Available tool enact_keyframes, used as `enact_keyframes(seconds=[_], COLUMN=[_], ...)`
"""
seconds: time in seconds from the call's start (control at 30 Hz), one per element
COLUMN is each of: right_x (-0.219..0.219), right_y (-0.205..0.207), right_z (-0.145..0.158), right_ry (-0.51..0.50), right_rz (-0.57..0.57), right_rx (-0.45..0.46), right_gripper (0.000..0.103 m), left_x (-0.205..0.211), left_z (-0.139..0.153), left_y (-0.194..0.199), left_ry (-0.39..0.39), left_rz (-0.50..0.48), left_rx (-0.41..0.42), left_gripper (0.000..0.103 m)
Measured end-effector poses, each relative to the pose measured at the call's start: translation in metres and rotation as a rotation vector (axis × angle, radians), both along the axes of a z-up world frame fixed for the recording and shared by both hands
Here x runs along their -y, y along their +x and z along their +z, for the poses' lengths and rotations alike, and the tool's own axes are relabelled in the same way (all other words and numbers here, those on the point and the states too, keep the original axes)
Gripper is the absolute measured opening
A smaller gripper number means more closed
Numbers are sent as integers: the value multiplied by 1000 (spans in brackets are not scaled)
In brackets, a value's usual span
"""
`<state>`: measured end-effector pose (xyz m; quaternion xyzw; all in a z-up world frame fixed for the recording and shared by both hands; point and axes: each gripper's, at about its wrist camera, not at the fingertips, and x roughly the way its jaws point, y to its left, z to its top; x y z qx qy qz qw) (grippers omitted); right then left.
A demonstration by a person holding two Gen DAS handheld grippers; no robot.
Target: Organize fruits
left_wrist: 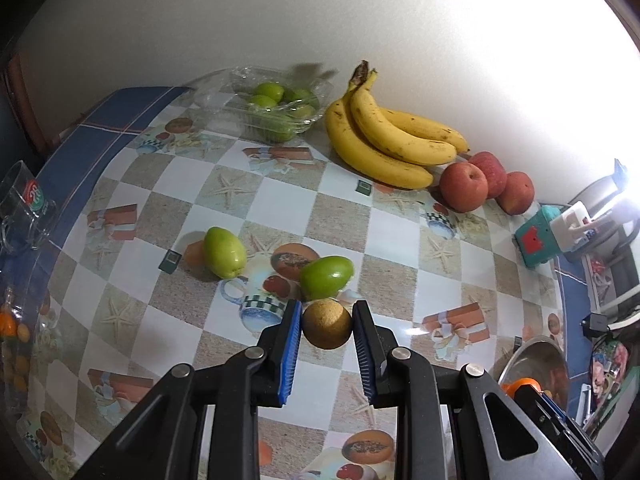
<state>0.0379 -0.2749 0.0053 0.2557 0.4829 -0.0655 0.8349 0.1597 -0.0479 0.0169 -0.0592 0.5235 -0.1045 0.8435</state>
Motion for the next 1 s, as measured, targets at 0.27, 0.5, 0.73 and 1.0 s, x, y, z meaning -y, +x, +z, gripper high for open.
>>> enact_keyframes(seconds=[0.27, 0.5, 0.73, 1.0], right_x=[27, 55, 89, 121], right_y=[-13, -26, -44, -67], right_z=[0, -2, -8, -11], right_ry=[-5, -25, -6, 4], right_rz=[-73, -150, -247, -340], right_rx=[-17, -48, -65, -67], right_gripper=[35, 35, 35, 35], left_x=[21, 38, 70, 112], left_z=[9, 12, 15, 16], left_y=[-8, -17, -32, -52], left_ry=[-2, 5, 28, 27], left_rz=[-46, -84, -158, -267], left_rx=[16, 23, 37, 30], left_gripper=[28, 28, 28, 28])
